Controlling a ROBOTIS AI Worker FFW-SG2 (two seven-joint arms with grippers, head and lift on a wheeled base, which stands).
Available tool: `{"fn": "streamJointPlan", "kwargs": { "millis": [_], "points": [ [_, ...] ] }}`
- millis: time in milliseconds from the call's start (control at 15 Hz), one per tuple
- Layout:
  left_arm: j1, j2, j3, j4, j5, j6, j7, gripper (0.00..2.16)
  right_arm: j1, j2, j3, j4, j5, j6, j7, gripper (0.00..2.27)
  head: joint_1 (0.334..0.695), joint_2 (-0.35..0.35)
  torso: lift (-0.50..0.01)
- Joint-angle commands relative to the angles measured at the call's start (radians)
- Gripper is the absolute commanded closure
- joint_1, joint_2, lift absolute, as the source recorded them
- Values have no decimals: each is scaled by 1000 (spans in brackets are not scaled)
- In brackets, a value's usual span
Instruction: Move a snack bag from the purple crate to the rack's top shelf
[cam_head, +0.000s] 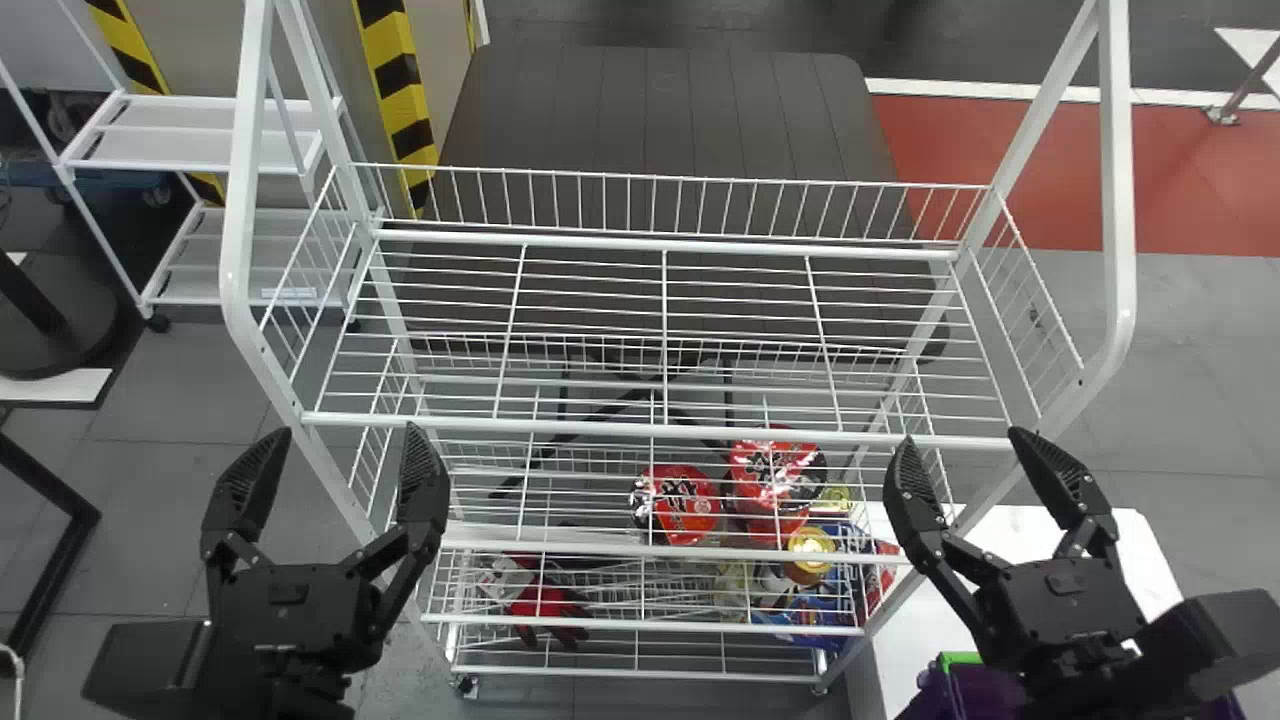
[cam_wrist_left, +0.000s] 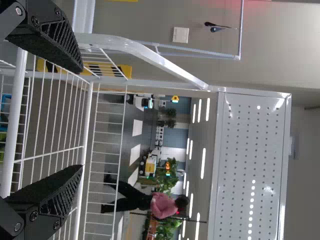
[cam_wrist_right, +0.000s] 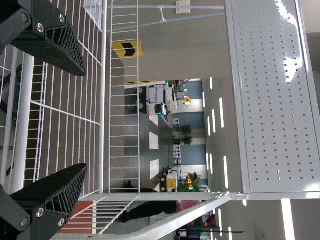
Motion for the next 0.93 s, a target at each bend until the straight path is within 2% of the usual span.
{"fn": "streamJointPlan", "kwargs": {
  "millis": [0, 333, 467, 733, 867],
  "points": [
    [-6, 0, 0, 7, 0, 0, 0, 140, -2, 0, 0, 2, 0, 0, 0, 181, 695, -39, 0],
    [-10, 1, -2, 16, -2, 0, 0, 140, -5, 0, 18, 5, 0, -9, 5, 174, 695, -36, 0],
    [-10, 0, -3, 16, -2, 0, 0, 140, -8, 0, 23, 3, -2, -28, -32, 171, 695, -33, 0],
    [-12, 1, -2, 16, -3, 3, 0, 140, -22, 0, 25, -3, -2, 3, -35, 174, 695, -35, 0],
    [-12, 1, 0, 16, -3, 6, 0, 140, -25, 0, 34, -14, -3, 46, -78, 174, 695, -34, -10]
  ]
}}
